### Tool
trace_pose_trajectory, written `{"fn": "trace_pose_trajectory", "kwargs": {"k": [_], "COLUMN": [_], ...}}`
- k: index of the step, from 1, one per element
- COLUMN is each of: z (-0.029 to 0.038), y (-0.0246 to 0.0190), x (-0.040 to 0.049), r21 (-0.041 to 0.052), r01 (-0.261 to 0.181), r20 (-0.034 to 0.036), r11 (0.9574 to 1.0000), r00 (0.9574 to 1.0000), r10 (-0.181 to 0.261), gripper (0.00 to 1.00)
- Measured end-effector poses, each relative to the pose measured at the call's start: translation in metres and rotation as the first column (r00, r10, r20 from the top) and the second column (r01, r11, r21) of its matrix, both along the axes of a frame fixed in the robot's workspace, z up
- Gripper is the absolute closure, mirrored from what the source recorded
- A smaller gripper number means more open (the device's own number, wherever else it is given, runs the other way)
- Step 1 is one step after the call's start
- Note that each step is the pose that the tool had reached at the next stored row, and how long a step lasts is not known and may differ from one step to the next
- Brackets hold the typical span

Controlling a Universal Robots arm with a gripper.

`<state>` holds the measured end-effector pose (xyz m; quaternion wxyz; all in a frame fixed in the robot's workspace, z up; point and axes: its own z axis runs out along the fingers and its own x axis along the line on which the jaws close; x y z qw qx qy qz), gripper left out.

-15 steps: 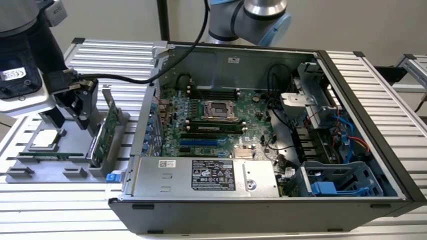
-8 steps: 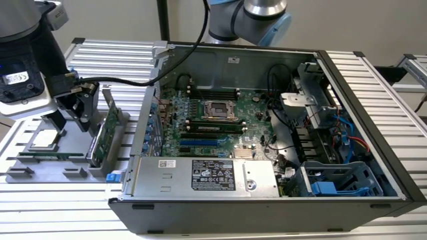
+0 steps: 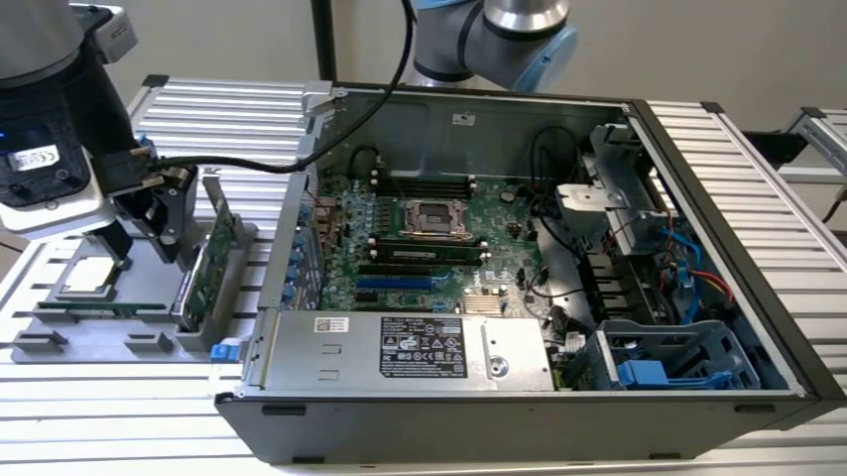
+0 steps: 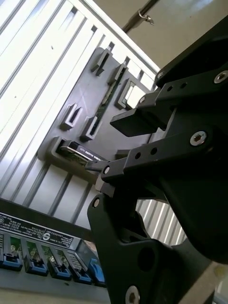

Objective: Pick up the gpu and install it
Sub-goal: 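Pick up the gpu and move the gpu toward the slot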

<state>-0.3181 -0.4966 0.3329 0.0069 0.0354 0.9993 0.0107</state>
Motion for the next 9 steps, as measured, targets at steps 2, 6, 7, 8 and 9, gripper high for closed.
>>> {"fn": "trace_pose_trajectory", "kwargs": {"k": [2,6,7,8,9], "z": [-0.0019,-0.0074,-0.0089,-0.0104,-0.0118], "y": [0.0,0.0,0.0,0.0001,0.0004], "x": [0.0,0.0,0.0,-0.0001,-0.0001], "r21": [-0.0008,-0.0024,-0.0028,-0.0031,-0.0034], "r01": [0.0,0.0,0.0,0.0,0.0], "r20": [0.0,0.0001,0.0005,0.0012,0.002], "r11": [1.0,1.0,1.0,1.0,1.0], "r00": [1.0,1.0,1.0,1.0,1.0], "r10": [0.0,0.0,0.0,0.0,0.0], "gripper": [0.0,0.0,0.0,0.0,0.0]}}
